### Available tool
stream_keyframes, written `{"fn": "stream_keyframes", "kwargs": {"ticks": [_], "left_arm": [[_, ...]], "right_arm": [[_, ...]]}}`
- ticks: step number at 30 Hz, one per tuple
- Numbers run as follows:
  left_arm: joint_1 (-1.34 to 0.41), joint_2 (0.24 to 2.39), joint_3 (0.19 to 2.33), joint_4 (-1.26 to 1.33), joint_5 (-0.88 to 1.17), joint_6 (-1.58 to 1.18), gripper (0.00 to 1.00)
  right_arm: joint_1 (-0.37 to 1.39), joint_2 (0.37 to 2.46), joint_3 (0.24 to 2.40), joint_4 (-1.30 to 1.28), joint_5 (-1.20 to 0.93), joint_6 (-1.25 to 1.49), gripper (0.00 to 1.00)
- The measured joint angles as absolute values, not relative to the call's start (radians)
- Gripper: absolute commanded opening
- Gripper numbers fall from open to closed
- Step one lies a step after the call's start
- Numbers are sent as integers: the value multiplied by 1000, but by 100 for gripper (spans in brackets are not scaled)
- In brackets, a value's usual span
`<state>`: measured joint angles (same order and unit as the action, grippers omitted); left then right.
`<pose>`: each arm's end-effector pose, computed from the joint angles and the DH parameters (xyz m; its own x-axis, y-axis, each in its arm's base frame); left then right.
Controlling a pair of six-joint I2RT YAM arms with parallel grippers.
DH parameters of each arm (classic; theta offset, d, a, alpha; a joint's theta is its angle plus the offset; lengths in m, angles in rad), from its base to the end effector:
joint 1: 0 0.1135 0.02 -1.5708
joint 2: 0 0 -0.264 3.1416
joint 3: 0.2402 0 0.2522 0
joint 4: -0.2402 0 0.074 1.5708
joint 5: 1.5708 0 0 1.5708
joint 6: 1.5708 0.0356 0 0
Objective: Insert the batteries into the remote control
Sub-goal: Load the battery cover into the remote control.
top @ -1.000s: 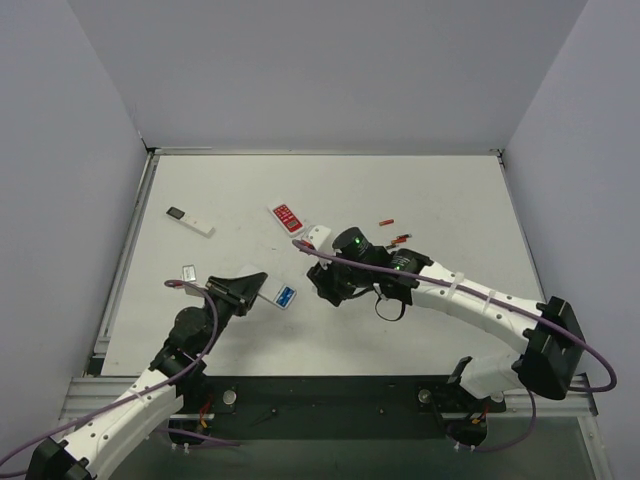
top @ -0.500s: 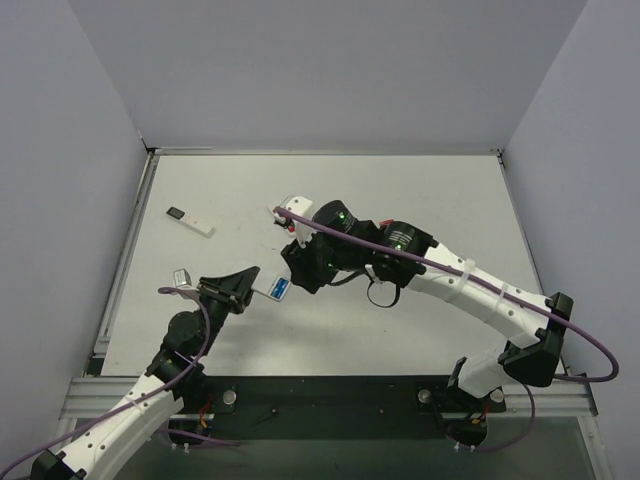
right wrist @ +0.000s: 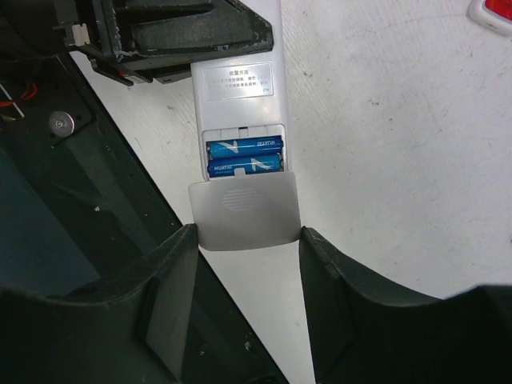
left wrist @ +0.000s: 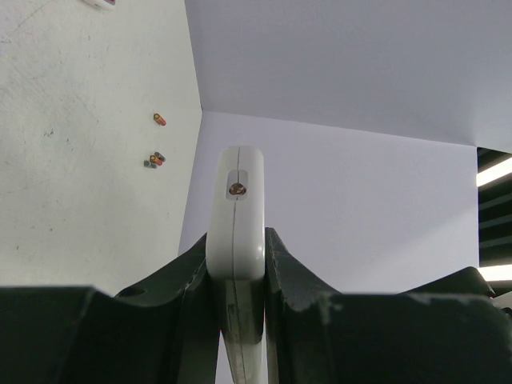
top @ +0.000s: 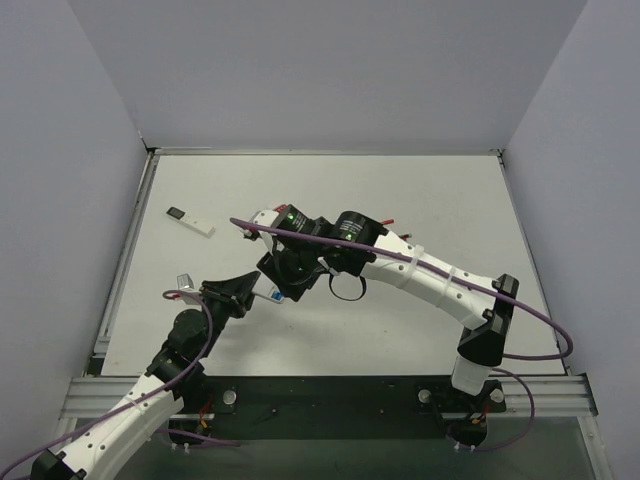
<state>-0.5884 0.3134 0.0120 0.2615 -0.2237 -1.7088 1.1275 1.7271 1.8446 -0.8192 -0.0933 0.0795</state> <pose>0.1119 -0.0651 0.1751 -0.3489 -0.9283 0.1287 -0.0819 -0.1066 -0.9909 0.1604 0.3455 0.3919 -0.3499 -0.5525 -0.7566 -0.9050 0.4080 0.1206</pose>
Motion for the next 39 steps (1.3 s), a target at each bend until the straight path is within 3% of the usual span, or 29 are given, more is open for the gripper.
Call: {"fn": "stream_keyframes", "kwargs": {"ticks": [39], "left_arm": [[-604, 350, 12, 311, -233, -1777, 0]], "right_arm": [[1107, 1862, 1916, -876, -109, 124, 16]]}}
